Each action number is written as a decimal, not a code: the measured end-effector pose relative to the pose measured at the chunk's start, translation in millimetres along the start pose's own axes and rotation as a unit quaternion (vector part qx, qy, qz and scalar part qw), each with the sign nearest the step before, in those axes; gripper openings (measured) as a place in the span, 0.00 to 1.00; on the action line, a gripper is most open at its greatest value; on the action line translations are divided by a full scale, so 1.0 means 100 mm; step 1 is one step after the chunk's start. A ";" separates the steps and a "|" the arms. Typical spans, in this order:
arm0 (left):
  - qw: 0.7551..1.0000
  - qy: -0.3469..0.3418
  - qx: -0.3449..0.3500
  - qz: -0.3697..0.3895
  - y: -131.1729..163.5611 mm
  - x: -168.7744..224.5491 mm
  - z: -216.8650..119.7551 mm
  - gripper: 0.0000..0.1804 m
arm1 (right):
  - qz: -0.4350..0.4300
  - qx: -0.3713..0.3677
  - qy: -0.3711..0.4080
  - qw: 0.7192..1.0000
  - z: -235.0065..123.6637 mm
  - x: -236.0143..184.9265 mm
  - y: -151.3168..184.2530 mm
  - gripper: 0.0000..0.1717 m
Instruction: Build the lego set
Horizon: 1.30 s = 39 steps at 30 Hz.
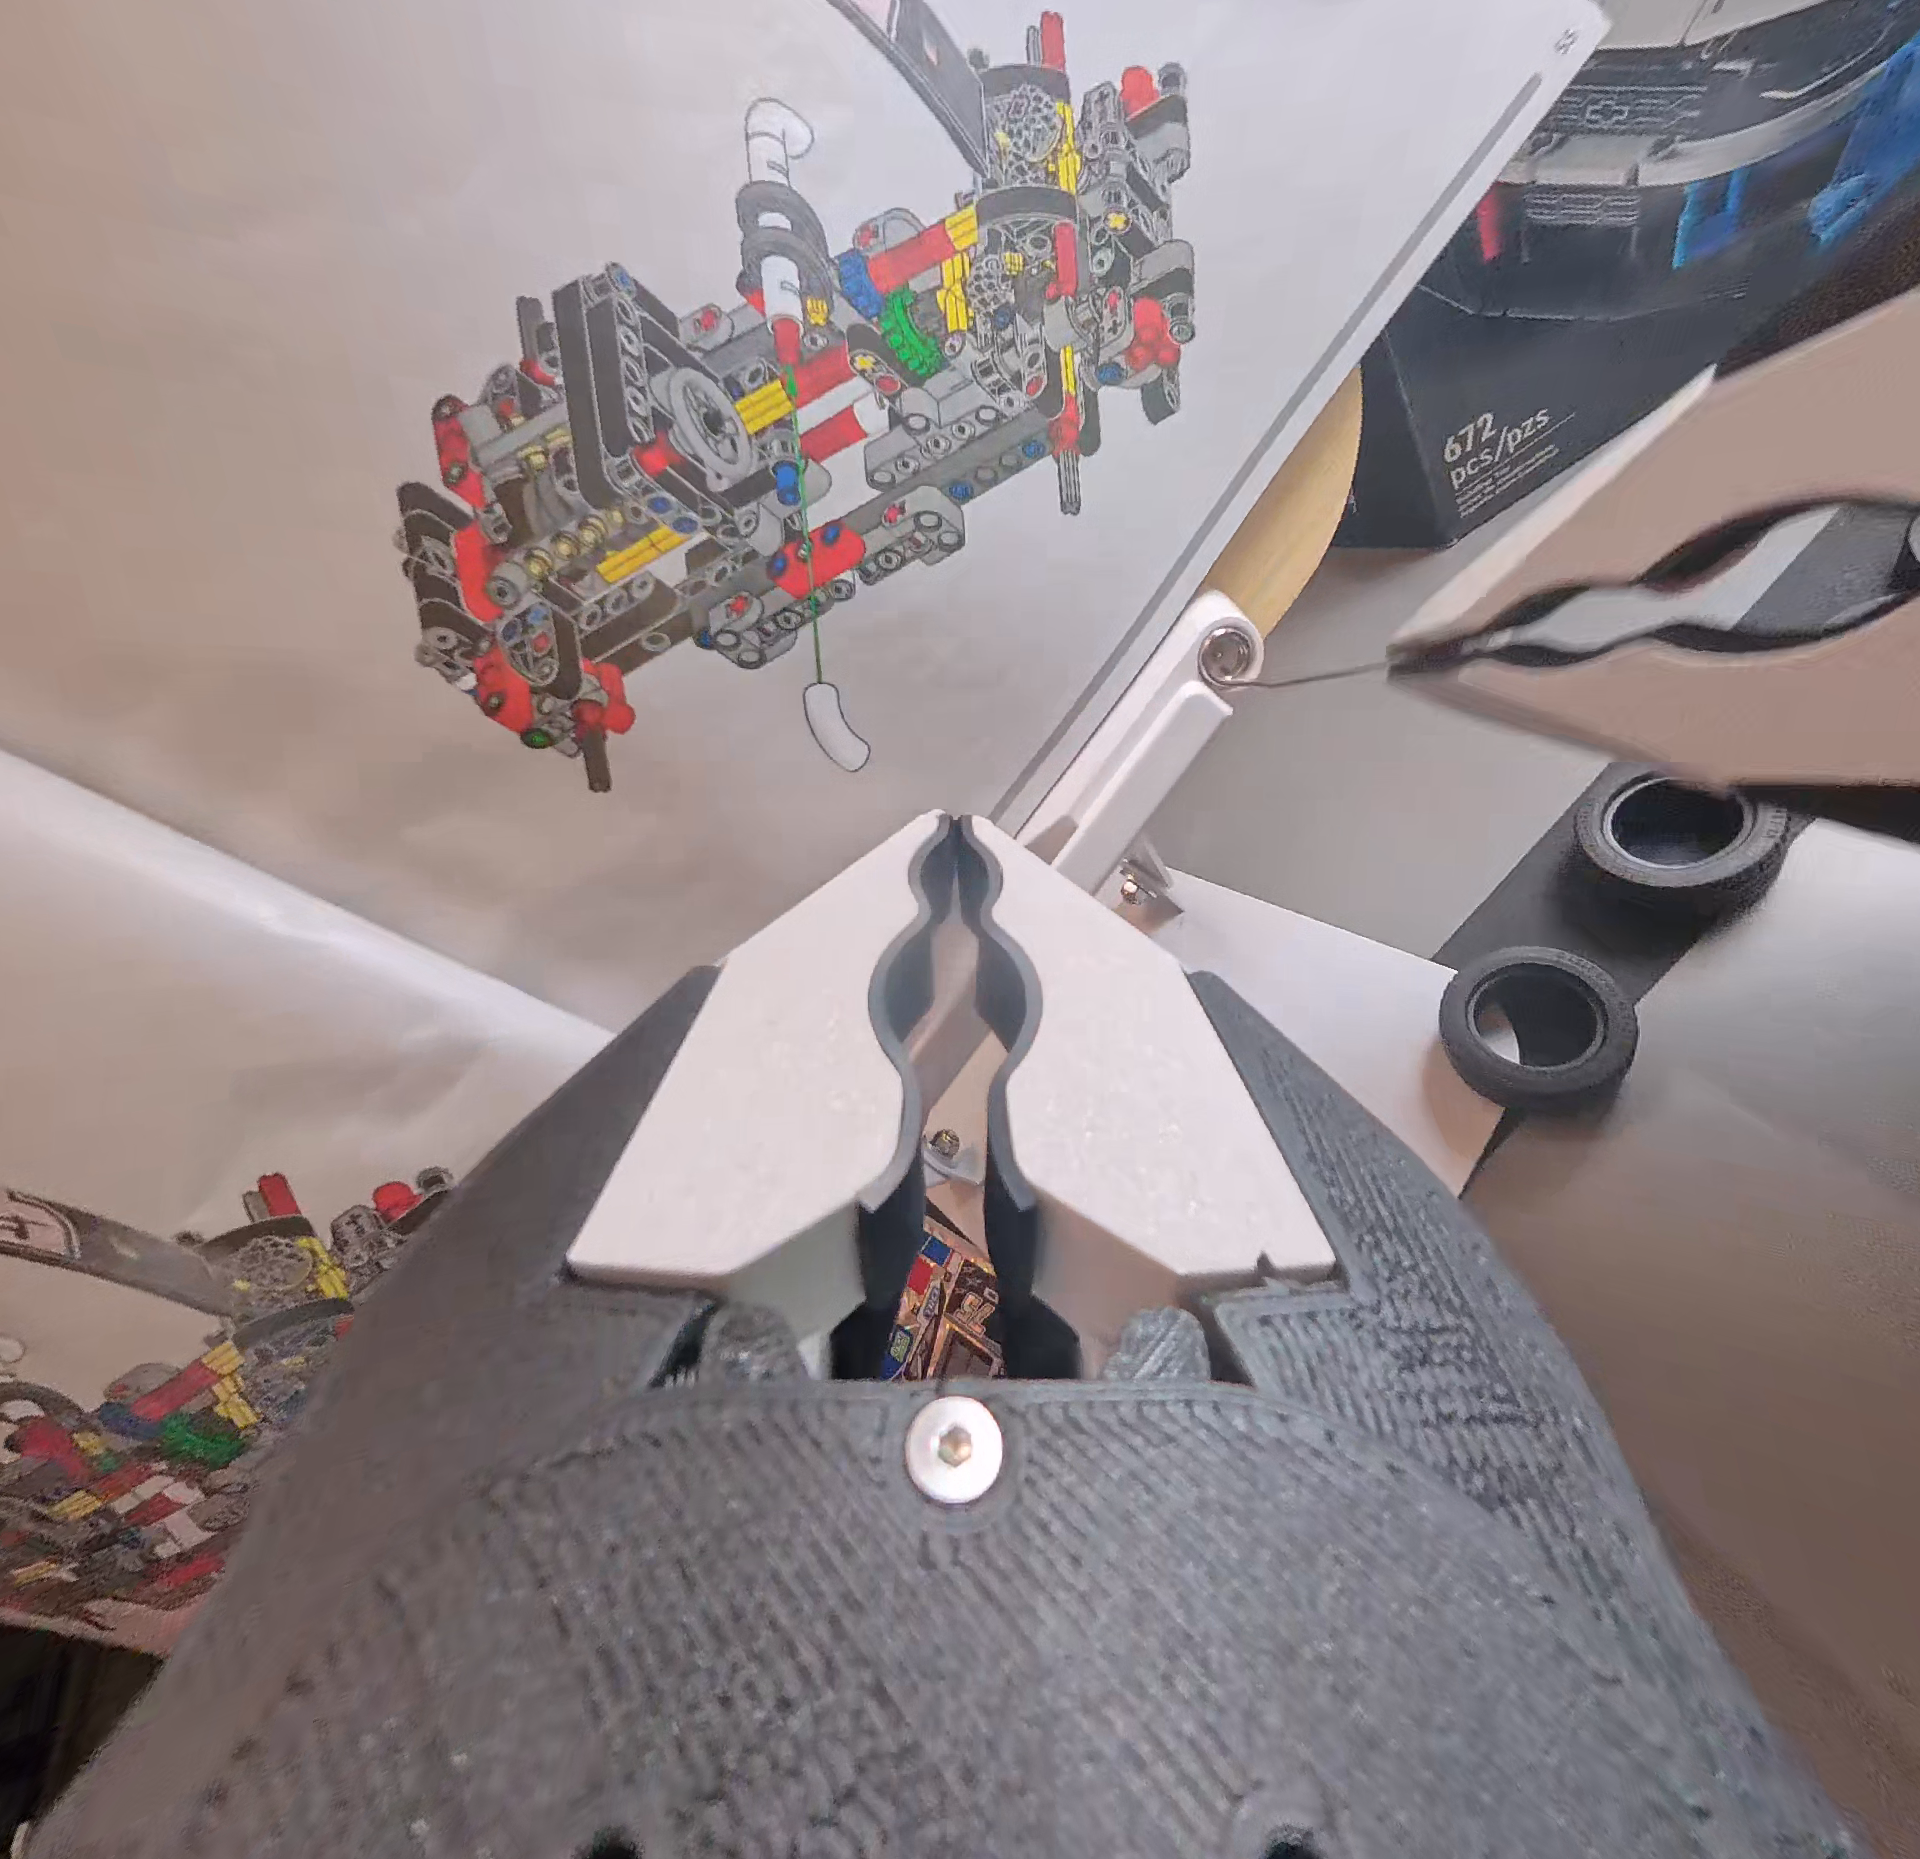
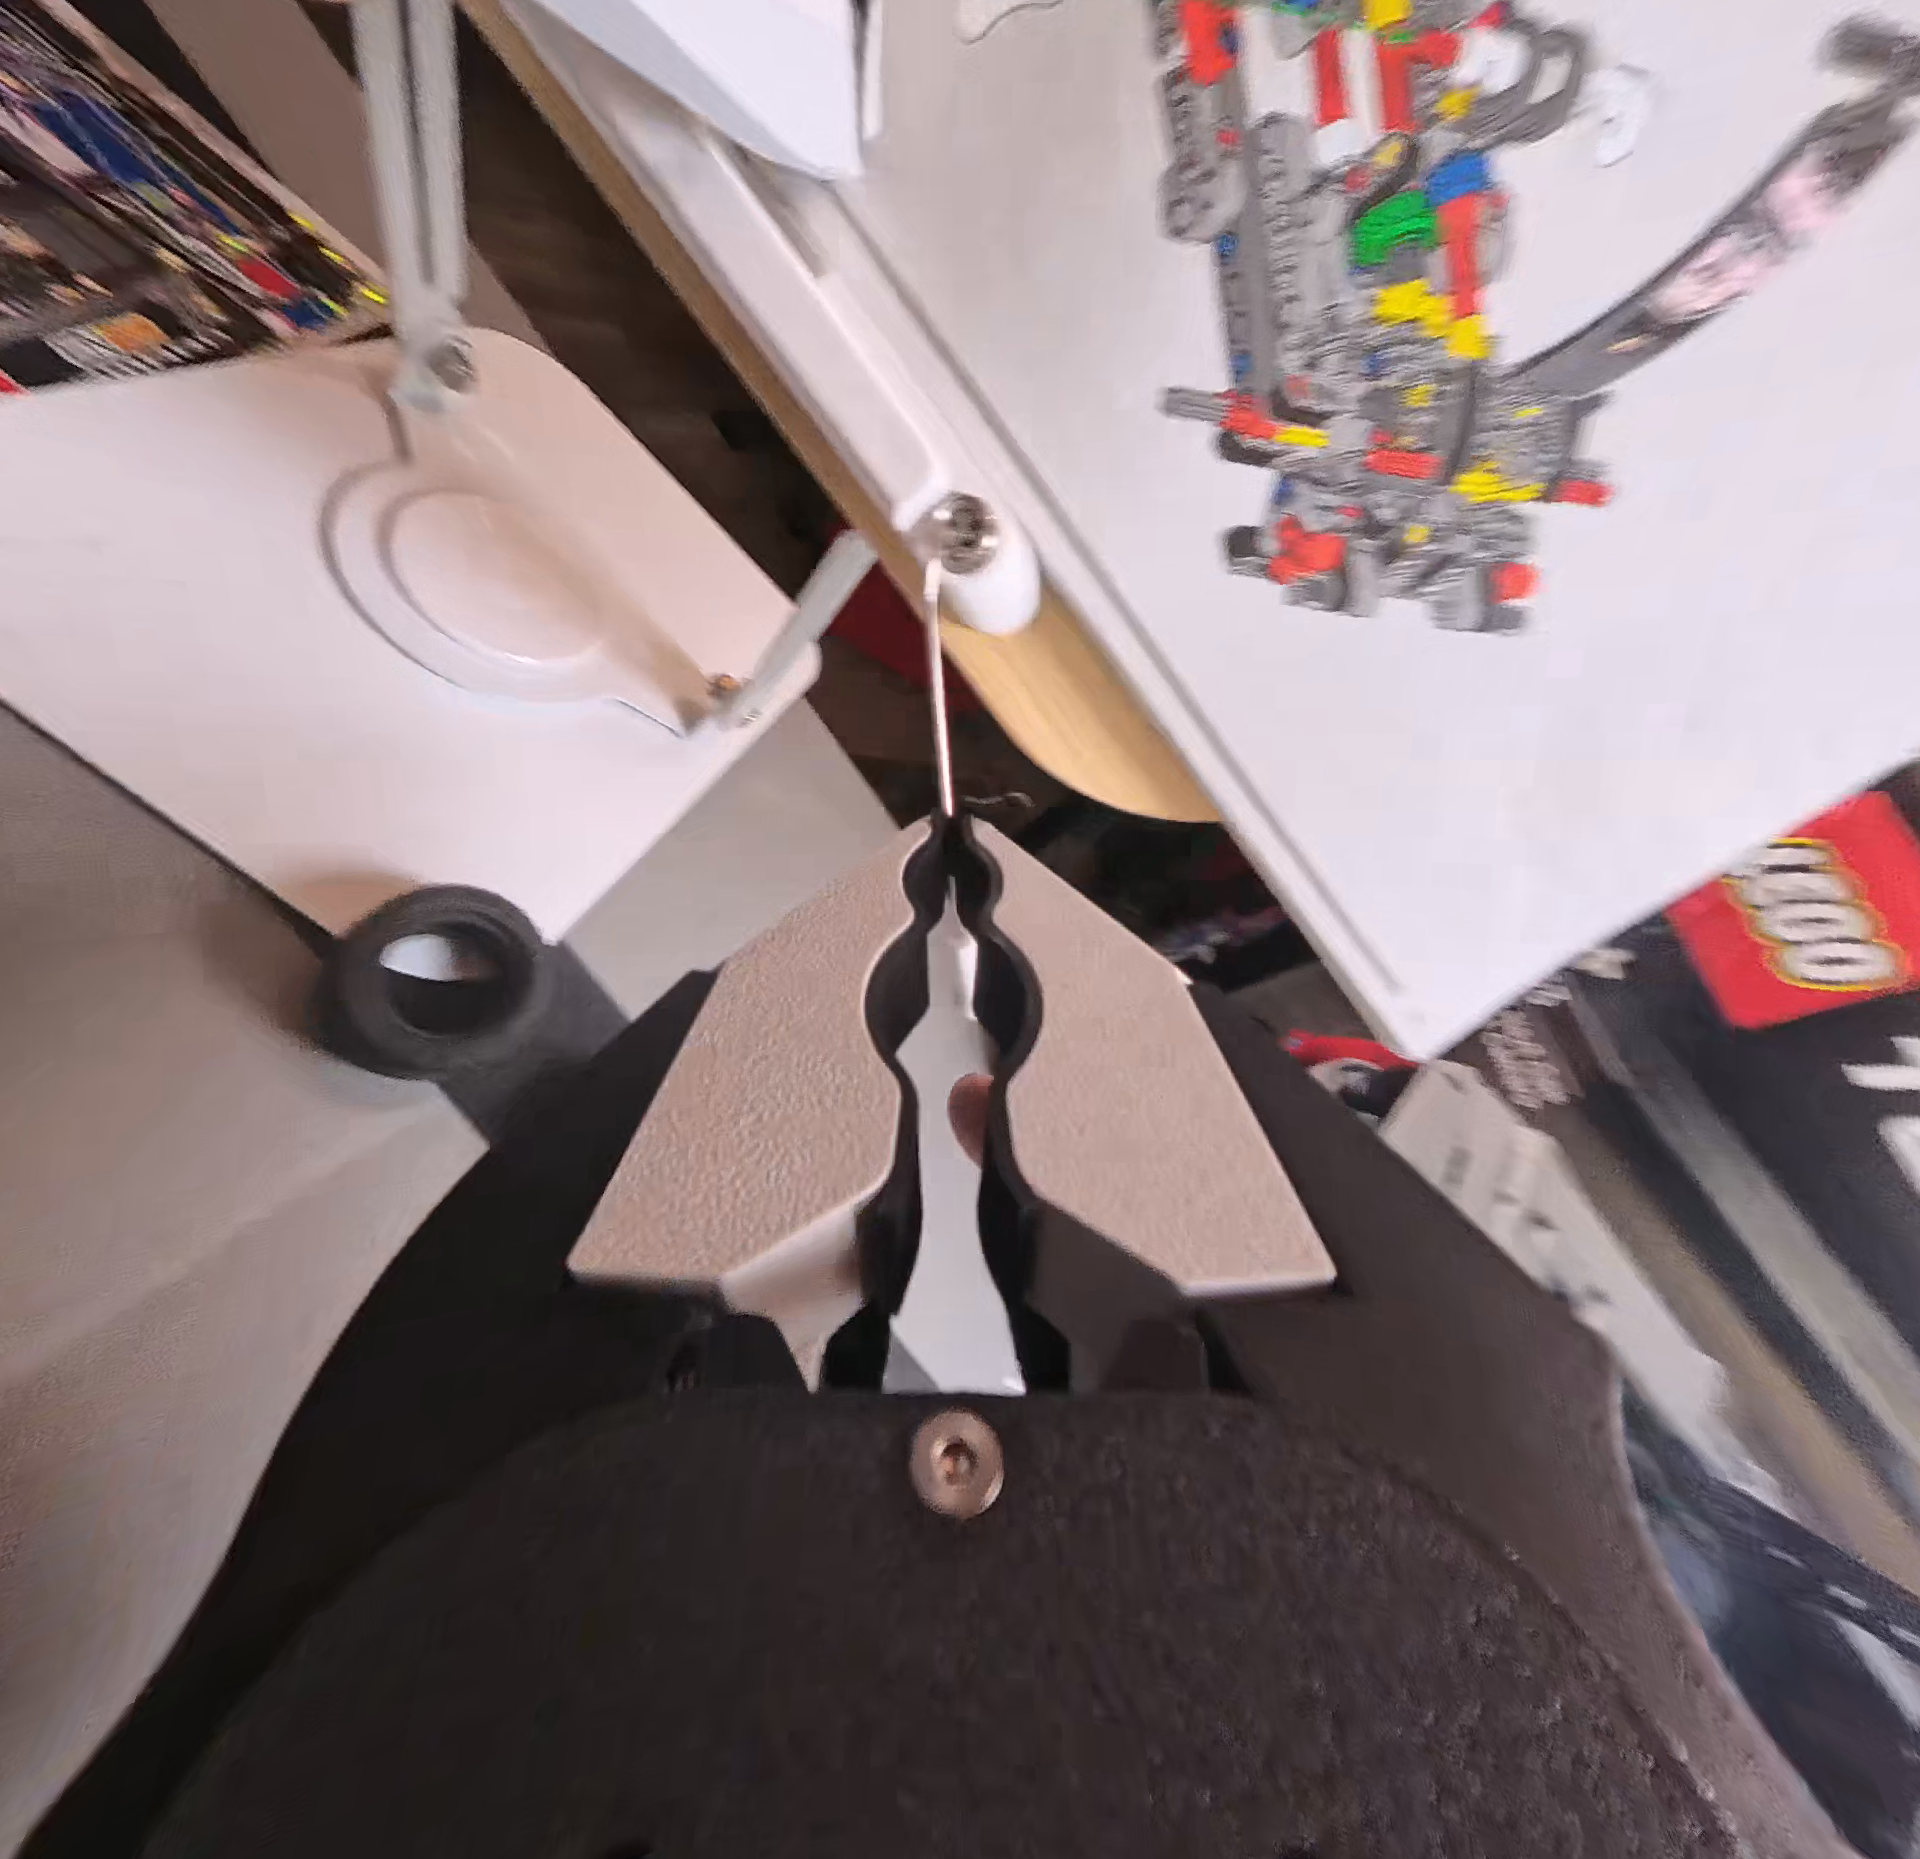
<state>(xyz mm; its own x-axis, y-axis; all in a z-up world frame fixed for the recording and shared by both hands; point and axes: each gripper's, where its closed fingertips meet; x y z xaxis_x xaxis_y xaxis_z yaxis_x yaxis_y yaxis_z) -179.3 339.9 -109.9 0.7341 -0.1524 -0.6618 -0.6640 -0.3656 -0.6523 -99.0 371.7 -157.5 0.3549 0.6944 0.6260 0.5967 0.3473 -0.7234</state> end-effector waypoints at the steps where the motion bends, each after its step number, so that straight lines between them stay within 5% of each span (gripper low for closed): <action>1: 1.000 0.001 -0.002 0.000 0.00 0.00 0.01 0.00 | -0.027 -0.002 0.020 0.999 -0.08 0.12 -0.04 0.00; 3: 1.000 0.004 -0.006 0.002 0.00 0.00 0.02 0.00 | -0.139 -0.029 0.058 0.988 -0.19 0.24 -0.15 0.00; 7: 1.000 0.017 -0.002 0.003 -0.01 0.01 0.01 0.00 | -0.367 -0.103 0.116 0.917 -0.20 0.33 -0.24 0.00; 12: 0.999 0.035 0.016 -0.017 -0.05 0.05 0.02 0.00 | -0.434 -0.070 0.140 0.887 -0.09 0.48 -0.57 0.03; 16: 0.998 0.040 0.028 -0.039 -0.05 0.05 0.00 0.00 | -0.286 0.011 0.139 0.948 -0.03 0.55 -0.68 0.15; 19: 0.997 0.040 0.041 -0.052 -0.03 -0.02 -0.07 0.00 | -0.033 0.094 0.106 0.989 -0.23 0.60 -0.69 0.22; 23: 0.994 0.022 0.057 -0.091 0.02 -0.24 -0.19 0.00 | 0.315 0.112 -0.069 0.940 -0.15 0.43 -0.54 0.23; 26: 0.994 0.005 0.044 -0.096 0.09 -0.39 -0.27 0.00 | 0.368 0.132 -0.145 0.909 -0.08 0.35 -0.68 0.21; 28: 0.994 0.001 0.033 -0.100 0.14 -0.47 -0.29 0.00 | 0.330 0.117 -0.119 0.929 0.00 0.37 -0.71 0.04; 33: 0.992 0.016 0.026 -0.125 0.24 -0.55 -0.23 0.00 | 0.053 0.099 -0.074 0.991 0.05 0.12 -0.98 0.00; 36: 0.990 0.021 0.033 -0.135 0.23 -0.55 -0.23 0.00 | -0.109 0.064 -0.078 0.989 0.13 -0.17 -1.00 0.00; 39: 0.988 0.017 0.047 -0.143 0.24 -0.57 -0.30 0.00 | -0.177 0.054 -0.071 0.980 0.14 -0.20 -0.98 0.00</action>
<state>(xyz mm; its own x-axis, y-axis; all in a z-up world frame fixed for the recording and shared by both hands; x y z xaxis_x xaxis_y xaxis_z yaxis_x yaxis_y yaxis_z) -232.7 311.9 -76.9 0.8969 -0.0861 -0.4338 -0.4377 -0.3122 -0.8432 -175.1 332.6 -102.9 0.0300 0.5961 0.8024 0.5812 0.6427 -0.4992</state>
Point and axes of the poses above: each gripper's, where its closed fingertips meet, z out along the fingers, y out of its underside, x = y × z across the jaws, and after that the axes turned 4 degrees about z, right-handed
